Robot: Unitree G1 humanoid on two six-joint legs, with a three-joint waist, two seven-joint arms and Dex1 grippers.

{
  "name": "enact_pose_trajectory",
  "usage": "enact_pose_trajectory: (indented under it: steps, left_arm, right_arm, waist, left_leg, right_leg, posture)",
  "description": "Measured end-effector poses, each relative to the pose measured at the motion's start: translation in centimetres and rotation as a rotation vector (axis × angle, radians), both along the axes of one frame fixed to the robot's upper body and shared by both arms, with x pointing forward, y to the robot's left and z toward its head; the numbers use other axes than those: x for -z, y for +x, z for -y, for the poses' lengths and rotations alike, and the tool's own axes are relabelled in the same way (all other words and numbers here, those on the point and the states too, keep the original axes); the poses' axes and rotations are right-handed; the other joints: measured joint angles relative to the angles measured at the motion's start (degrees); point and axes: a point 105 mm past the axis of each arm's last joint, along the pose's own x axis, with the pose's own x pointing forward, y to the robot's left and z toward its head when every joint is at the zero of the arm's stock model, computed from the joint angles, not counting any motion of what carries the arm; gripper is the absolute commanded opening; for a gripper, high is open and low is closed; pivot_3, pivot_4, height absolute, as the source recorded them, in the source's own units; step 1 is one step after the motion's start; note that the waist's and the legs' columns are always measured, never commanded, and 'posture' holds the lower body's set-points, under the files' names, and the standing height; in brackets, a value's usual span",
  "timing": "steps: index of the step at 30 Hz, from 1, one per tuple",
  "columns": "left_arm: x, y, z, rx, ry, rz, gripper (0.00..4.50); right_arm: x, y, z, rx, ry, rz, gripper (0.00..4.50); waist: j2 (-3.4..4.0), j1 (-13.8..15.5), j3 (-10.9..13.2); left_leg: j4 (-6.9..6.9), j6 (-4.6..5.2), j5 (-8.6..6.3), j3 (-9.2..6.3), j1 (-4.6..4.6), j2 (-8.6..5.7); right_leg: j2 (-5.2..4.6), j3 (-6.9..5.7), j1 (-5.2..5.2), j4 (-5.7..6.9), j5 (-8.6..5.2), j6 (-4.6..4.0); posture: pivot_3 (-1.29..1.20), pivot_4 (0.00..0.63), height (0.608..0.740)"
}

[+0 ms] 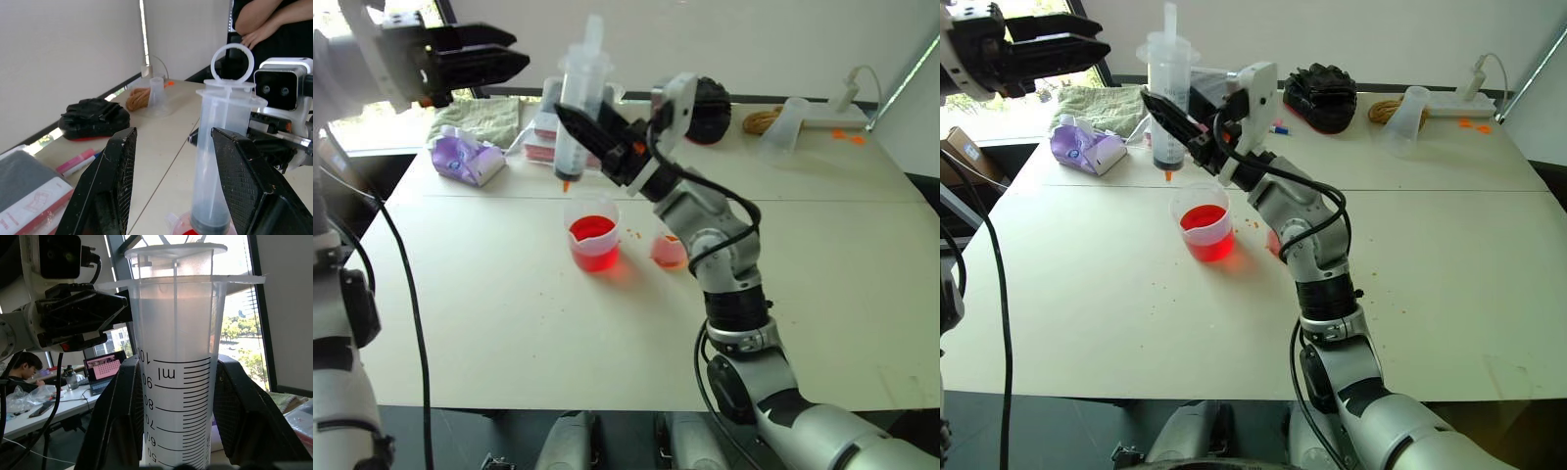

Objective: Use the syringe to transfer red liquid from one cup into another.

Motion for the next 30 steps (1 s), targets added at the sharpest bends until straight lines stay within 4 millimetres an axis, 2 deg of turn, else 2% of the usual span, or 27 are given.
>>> enact_pose_trajectory:
  steps: [4, 10, 14, 22, 27, 30]
  left_arm:
    - [0.9, 0.4, 0.4, 0.019, 0.029, -0.037, 2.52]
    - [2.1, 0.8, 1.0, 0.052, 0.059, -0.083, 2.52]
    - [2.2, 1.0, 1.2, 0.066, 0.063, -0.092, 2.52]
    - [2.0, 1.4, 1.9, 0.103, 0.071, -0.083, 2.52]
    - [3.2, 1.8, 2.8, 0.137, 0.087, -0.119, 2.52]
    - [3.1, 1.7, 2.9, 0.143, 0.089, -0.113, 2.52]
  right_arm:
    - [0.6, -0.4, -1.0, -0.014, -0.041, 0.073, 1.35]
    - [4.0, 0.6, -1.9, 0.03, -0.1, 0.064, 1.35]
    - [4.3, 0.4, -2.1, 0.04, -0.117, 0.091, 1.35]
    - [4.0, 0.4, -1.0, 0.08, -0.144, 0.125, 1.35]
    - [6.0, 0.6, 0.0, 0.112, -0.19, 0.097, 1.35]
    - [7.5, 0.8, 0.4, 0.125, -0.226, 0.065, 1.35]
  waist:
    - [0.0, -0.04, 0.0]
    - [0.0, -0.17, 0.0]
    - [-0.01, -0.28, 0.0]
    - [-0.02, 0.02, 0.0]
    - [-0.02, -0.04, 0.0]
    - [-0.03, -0.24, 0.0]
  left_leg:
    - [0.0, -0.08, 0.05, 0.0, 0.01, 0.0]
    - [-0.01, -0.13, 0.08, 0.0, 0.01, 0.0]
    - [-0.01, -0.17, 0.1, 0.0, 0.01, 0.02]
    - [0.0, -0.18, 0.1, 0.0, 0.01, 0.01]
    - [0.0, -0.17, 0.1, 0.0, 0.0, 0.0]
    - [-0.01, -0.17, 0.1, 0.01, 0.0, 0.02]
  right_leg:
    - [0.02, 0.0, 0.0, -0.01, 0.0, 0.0]
    - [0.03, 0.01, -0.02, 0.01, 0.0, 0.0]
    - [0.04, 0.01, -0.03, 0.01, 0.0, 0.0]
    - [0.01, 0.01, 0.0, 0.0, 0.0, 0.0]
    - [0.01, 0.01, 0.0, 0.0, 0.0, 0.0]
    - [0.02, 0.03, -0.04, 0.01, 0.0, 0.0]
  posture:
    - [0.0, 0.15, 0.74]
    - [0.0, 0.15, 0.74]
    - [0.0, 0.15, 0.74]
    - [0.0, 0.15, 0.74]
    - [0.0, 0.15, 0.74]
    - [0.0, 0.15, 0.74]
